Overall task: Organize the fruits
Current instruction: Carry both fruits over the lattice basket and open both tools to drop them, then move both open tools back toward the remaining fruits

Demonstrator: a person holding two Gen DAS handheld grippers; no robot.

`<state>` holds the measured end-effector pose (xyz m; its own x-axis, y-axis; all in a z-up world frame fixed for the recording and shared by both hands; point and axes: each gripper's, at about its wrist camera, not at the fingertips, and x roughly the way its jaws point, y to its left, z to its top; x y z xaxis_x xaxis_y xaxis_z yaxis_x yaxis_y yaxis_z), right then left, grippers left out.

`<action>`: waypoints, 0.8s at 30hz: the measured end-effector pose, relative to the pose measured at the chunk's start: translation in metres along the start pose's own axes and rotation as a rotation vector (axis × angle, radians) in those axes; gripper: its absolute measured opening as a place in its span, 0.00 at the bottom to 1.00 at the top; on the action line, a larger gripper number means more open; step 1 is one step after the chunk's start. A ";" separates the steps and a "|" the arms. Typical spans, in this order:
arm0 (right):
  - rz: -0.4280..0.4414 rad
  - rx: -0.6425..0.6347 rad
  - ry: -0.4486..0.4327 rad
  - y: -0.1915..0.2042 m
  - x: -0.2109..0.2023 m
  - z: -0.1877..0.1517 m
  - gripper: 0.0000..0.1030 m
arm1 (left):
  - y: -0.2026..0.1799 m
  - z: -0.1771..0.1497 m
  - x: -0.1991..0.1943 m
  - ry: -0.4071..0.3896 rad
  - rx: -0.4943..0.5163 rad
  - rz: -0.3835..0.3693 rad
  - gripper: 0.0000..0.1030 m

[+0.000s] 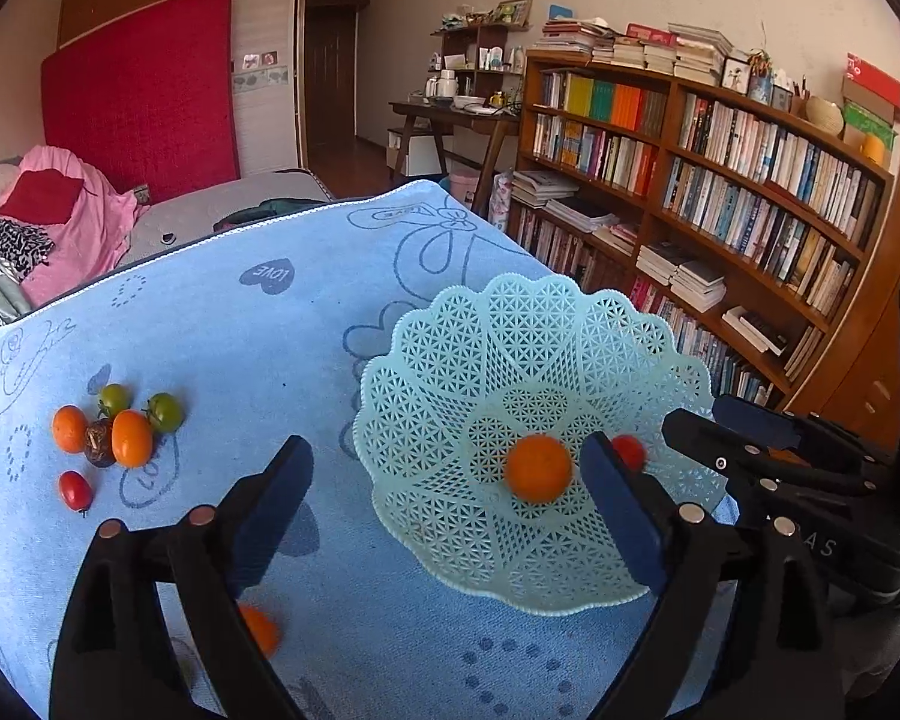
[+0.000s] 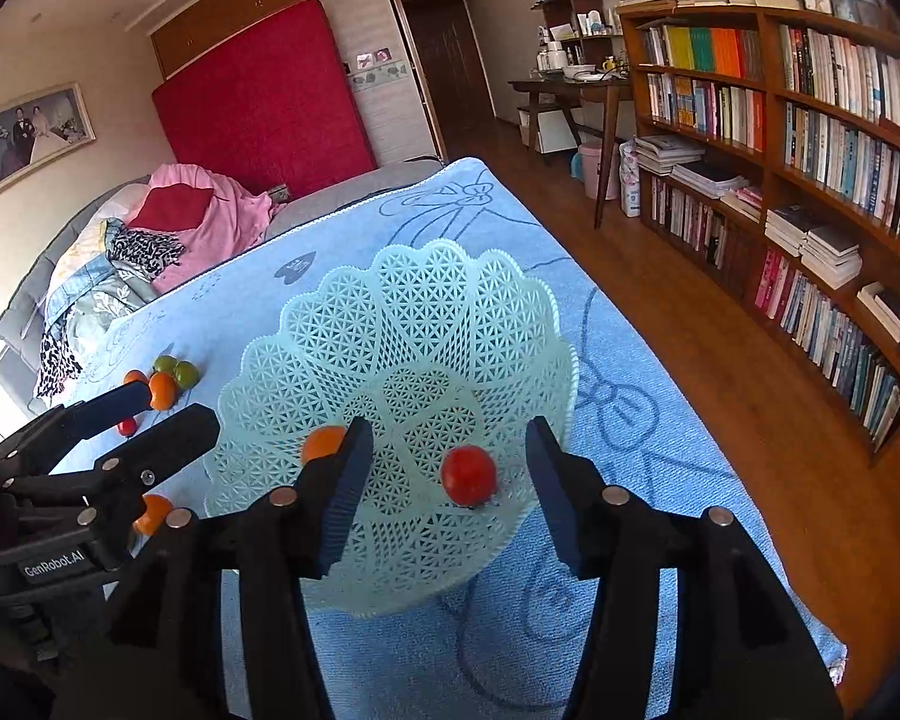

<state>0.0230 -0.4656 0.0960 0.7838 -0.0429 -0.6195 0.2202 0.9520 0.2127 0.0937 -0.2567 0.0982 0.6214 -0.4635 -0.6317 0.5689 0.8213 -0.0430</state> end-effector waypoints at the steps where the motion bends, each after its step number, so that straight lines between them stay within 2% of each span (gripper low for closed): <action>1: -0.002 0.000 -0.007 0.000 -0.002 0.001 0.61 | 0.003 0.000 -0.002 -0.005 -0.006 0.009 0.87; 10: 0.014 0.008 -0.035 0.005 -0.016 0.004 0.61 | 0.024 -0.003 -0.024 -0.030 -0.035 0.087 0.87; 12: 0.020 0.008 -0.044 0.008 -0.020 0.004 0.67 | 0.032 -0.003 -0.029 -0.033 -0.048 0.098 0.87; 16: 0.032 0.001 -0.056 0.016 -0.026 0.004 0.68 | 0.049 -0.010 -0.041 -0.038 -0.087 0.127 0.88; 24: 0.064 -0.028 -0.028 0.033 -0.021 -0.004 0.69 | 0.086 -0.027 -0.059 -0.023 -0.132 0.205 0.88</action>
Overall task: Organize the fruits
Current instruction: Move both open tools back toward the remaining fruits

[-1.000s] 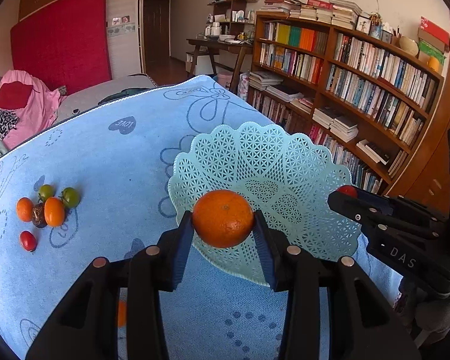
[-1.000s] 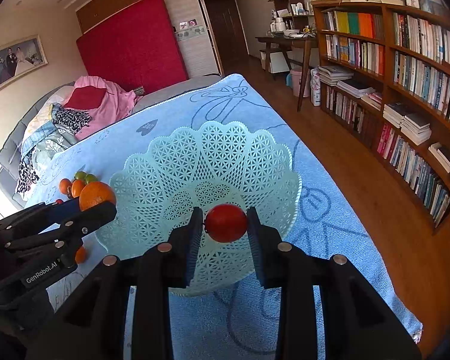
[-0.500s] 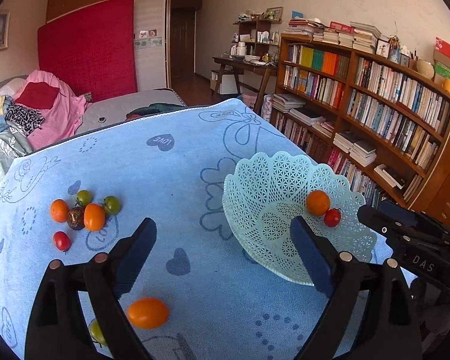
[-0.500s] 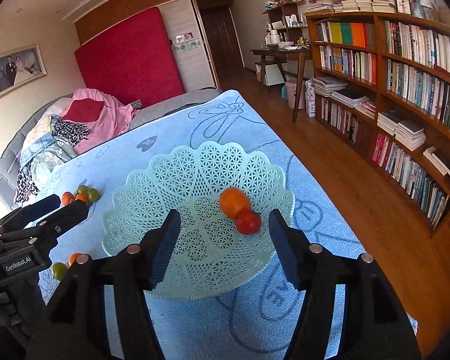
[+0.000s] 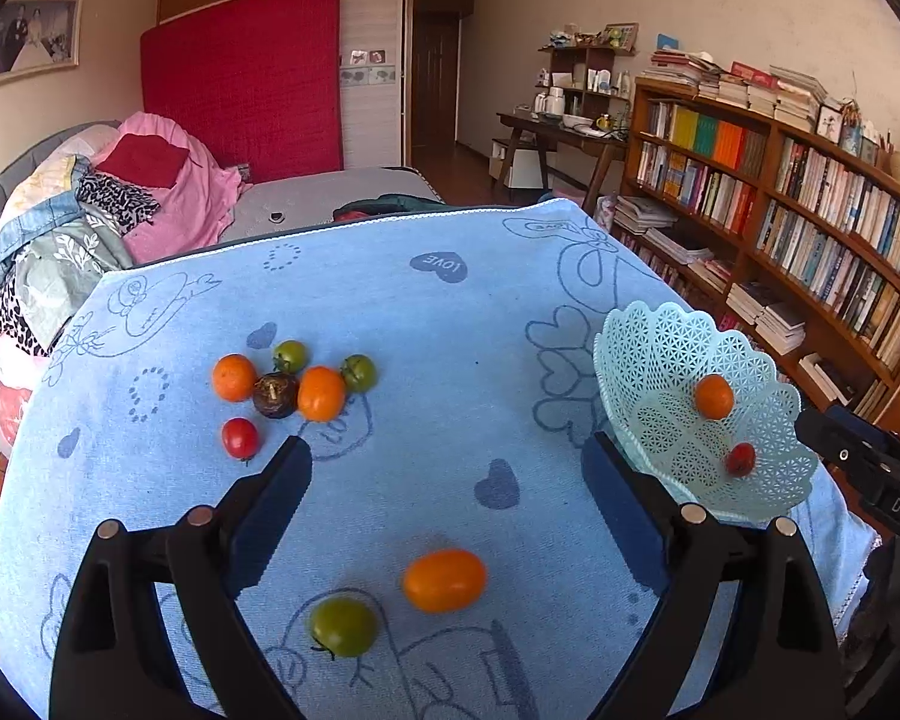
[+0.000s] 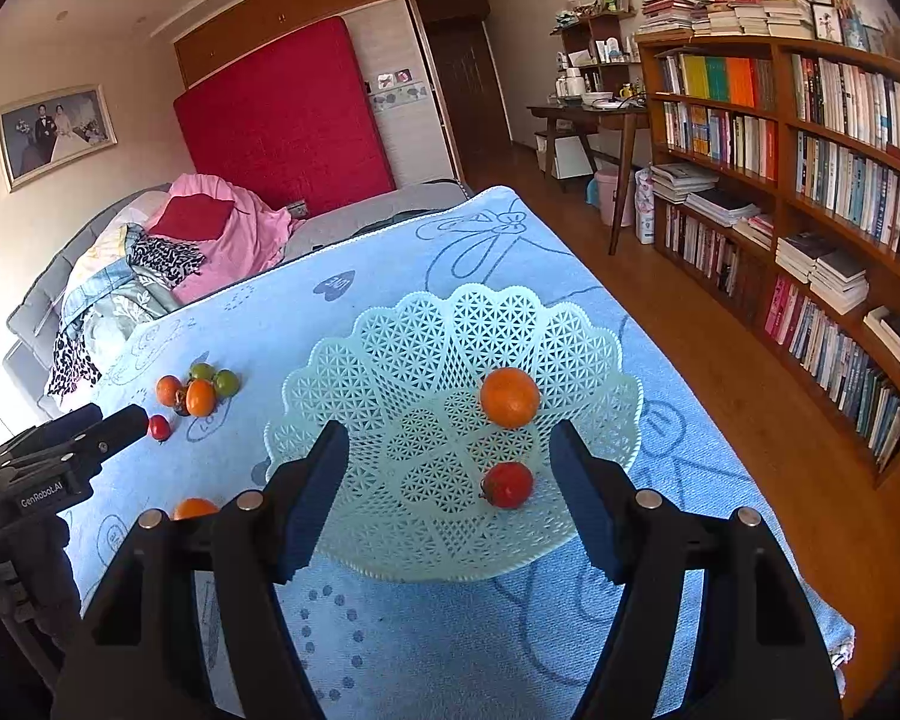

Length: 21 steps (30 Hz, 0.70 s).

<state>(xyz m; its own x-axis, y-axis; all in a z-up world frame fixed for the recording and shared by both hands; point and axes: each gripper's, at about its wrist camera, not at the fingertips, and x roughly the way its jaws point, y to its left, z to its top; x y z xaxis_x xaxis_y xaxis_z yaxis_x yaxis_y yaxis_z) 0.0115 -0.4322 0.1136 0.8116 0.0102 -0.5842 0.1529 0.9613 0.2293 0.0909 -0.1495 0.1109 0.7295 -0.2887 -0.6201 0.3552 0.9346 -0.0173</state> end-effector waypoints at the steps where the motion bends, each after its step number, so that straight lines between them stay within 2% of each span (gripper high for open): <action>1: 0.004 -0.003 0.005 0.003 0.001 -0.001 0.69 | 0.005 -0.002 -0.002 0.000 -0.004 0.011 0.88; 10: 0.054 -0.025 0.034 0.029 0.006 -0.009 0.69 | 0.054 -0.026 -0.015 0.028 -0.042 0.106 0.88; 21: 0.137 -0.098 0.090 0.081 0.019 -0.022 0.69 | 0.080 -0.054 -0.018 0.077 -0.099 0.105 0.88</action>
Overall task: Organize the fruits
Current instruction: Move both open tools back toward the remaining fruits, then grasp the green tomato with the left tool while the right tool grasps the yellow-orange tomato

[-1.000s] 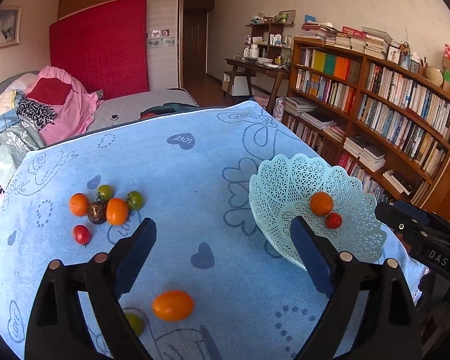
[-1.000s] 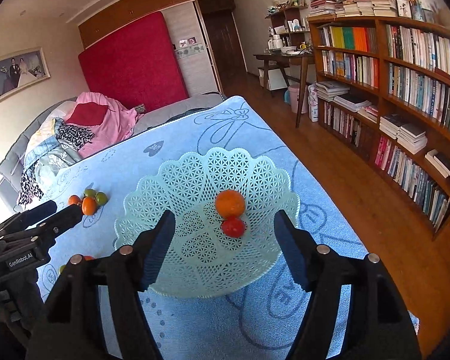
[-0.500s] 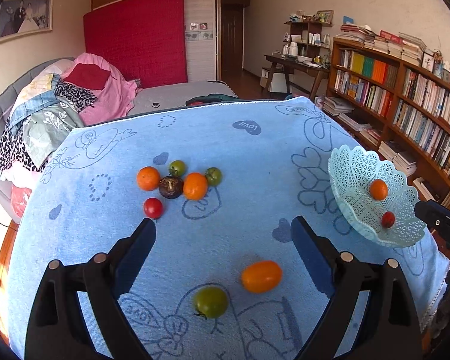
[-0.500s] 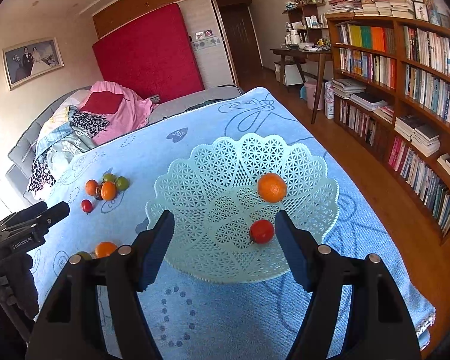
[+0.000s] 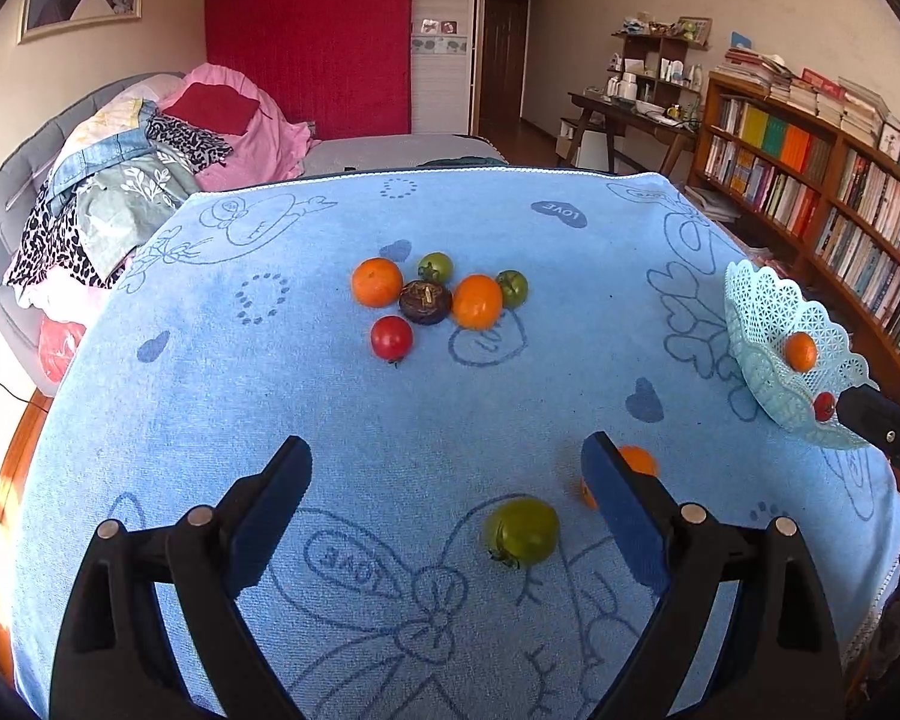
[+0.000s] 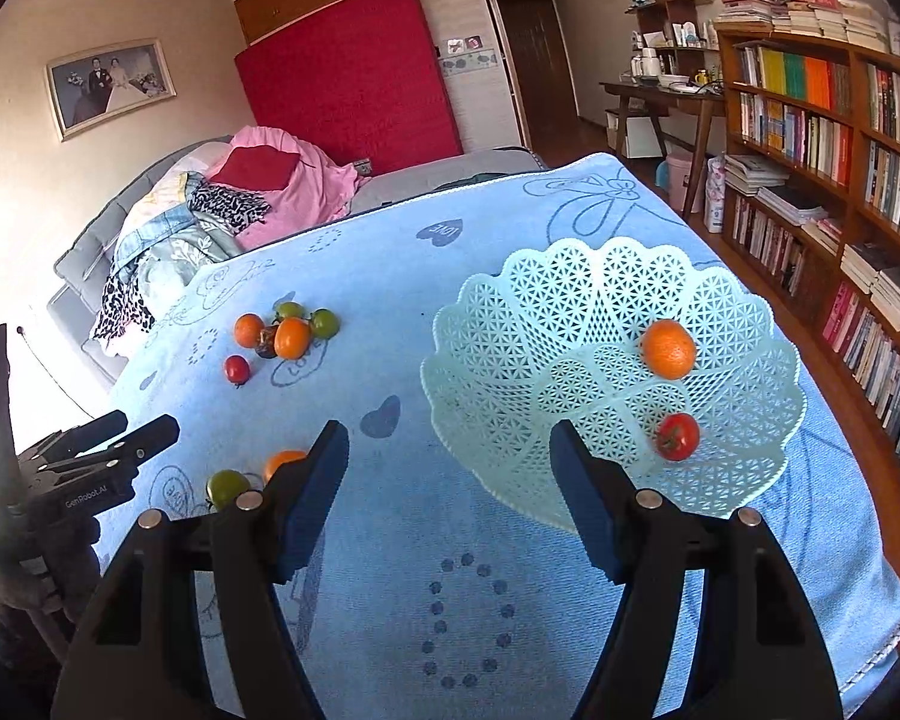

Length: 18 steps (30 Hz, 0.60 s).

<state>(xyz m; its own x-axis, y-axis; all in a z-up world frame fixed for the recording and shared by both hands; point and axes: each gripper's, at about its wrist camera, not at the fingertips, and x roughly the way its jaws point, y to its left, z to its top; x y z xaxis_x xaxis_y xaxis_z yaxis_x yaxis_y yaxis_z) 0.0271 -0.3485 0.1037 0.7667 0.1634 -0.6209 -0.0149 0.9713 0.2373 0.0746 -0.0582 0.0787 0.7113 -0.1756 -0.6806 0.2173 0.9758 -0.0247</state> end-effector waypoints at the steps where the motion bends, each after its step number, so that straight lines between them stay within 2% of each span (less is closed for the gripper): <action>1: 0.007 -0.006 0.007 0.004 0.003 0.000 0.69 | 0.001 -0.003 0.002 0.008 -0.001 -0.002 0.88; 12: 0.056 -0.062 0.082 0.039 0.026 -0.010 0.69 | -0.001 -0.026 0.021 0.085 -0.009 -0.043 0.88; 18: 0.066 -0.070 0.110 0.047 0.037 -0.013 0.69 | -0.009 -0.031 0.028 0.088 0.021 -0.030 0.88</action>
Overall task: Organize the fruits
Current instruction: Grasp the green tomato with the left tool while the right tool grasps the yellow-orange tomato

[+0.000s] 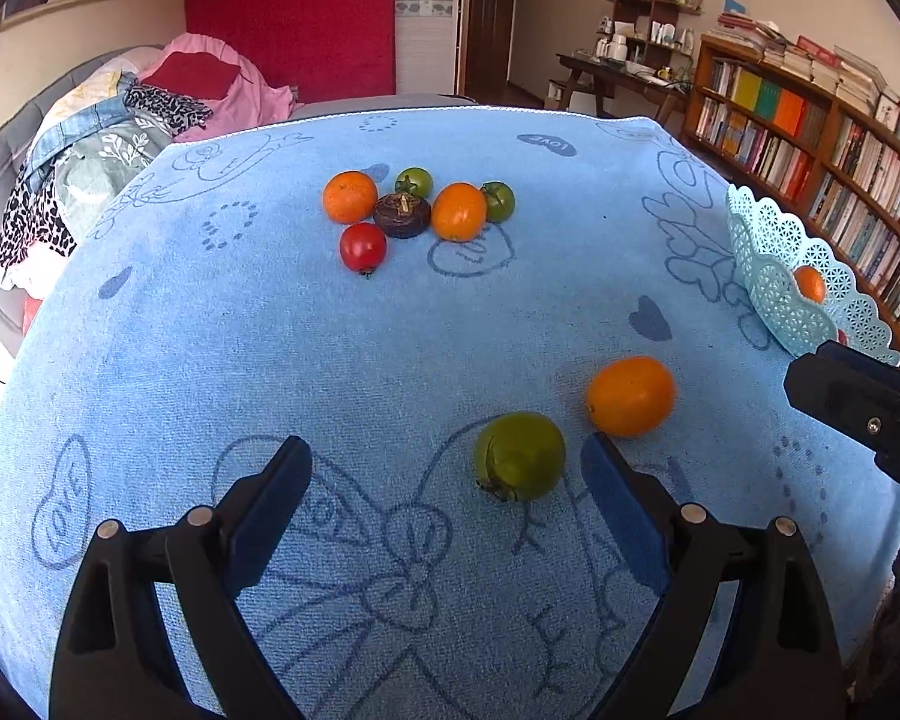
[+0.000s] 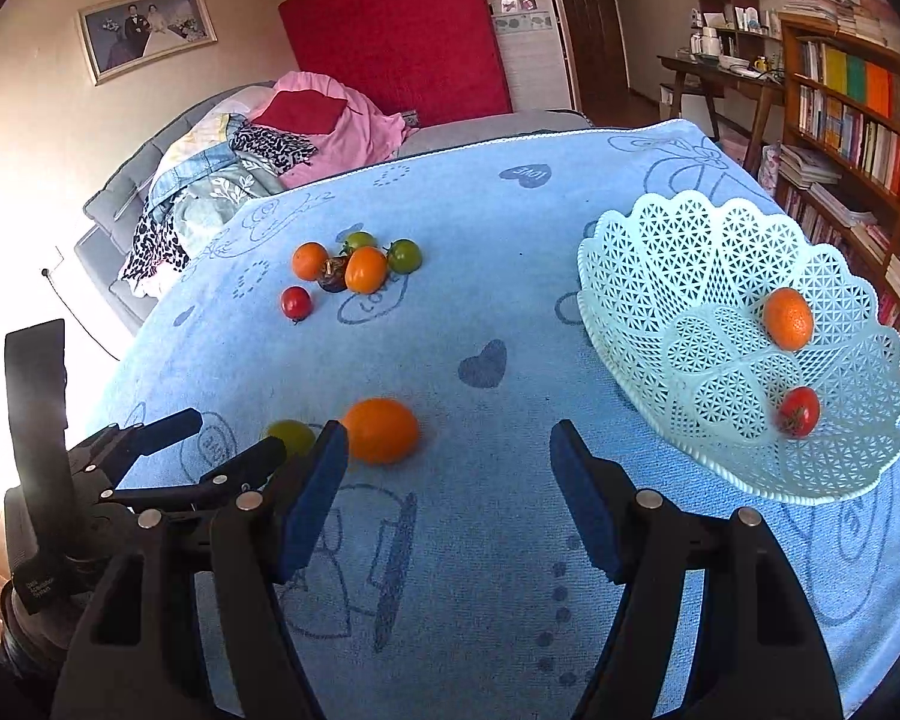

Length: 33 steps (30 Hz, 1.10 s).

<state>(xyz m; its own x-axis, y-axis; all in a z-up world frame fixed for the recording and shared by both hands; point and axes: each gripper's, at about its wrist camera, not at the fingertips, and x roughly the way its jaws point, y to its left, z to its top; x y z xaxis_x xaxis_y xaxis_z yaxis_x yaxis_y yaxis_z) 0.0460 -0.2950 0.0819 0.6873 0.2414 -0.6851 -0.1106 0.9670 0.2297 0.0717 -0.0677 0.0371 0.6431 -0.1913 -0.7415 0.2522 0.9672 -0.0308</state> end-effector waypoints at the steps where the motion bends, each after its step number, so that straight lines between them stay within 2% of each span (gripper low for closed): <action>1: 0.001 0.000 0.004 0.000 0.002 0.000 0.69 | -0.001 0.000 0.002 0.002 0.003 0.001 0.88; 7: 0.002 0.001 0.019 0.001 0.007 0.000 0.69 | -0.005 0.001 0.015 0.024 0.011 -0.005 0.88; 9: 0.001 0.001 0.025 0.001 0.009 0.000 0.69 | -0.006 0.000 0.018 0.030 0.015 -0.011 0.82; 13: 0.008 0.003 0.039 0.003 0.016 0.001 0.69 | -0.007 -0.002 0.027 0.054 0.015 -0.056 0.66; 15: 0.009 0.005 0.047 0.003 0.021 0.001 0.69 | -0.007 -0.003 0.026 0.037 0.018 -0.060 0.57; 17: 0.012 0.005 0.059 0.005 0.026 0.000 0.69 | -0.007 -0.003 0.022 0.025 0.025 -0.104 0.38; 18: 0.015 0.003 0.064 0.006 0.029 0.000 0.69 | -0.007 -0.003 0.020 0.019 0.031 -0.116 0.35; 24: 0.013 -0.015 0.079 0.012 0.038 0.001 0.69 | 0.001 -0.004 0.014 -0.011 0.006 -0.132 0.34; 33: 0.010 -0.039 0.099 0.025 0.056 0.000 0.69 | 0.019 -0.003 0.000 -0.062 -0.019 -0.040 0.34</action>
<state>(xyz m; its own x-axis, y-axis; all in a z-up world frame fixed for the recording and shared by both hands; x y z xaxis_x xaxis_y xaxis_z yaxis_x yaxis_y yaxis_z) 0.0823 -0.2574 0.0493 0.6124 0.2556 -0.7481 -0.1460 0.9666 0.2107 0.0741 -0.0489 0.0344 0.6766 -0.2395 -0.6963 0.2653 0.9614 -0.0730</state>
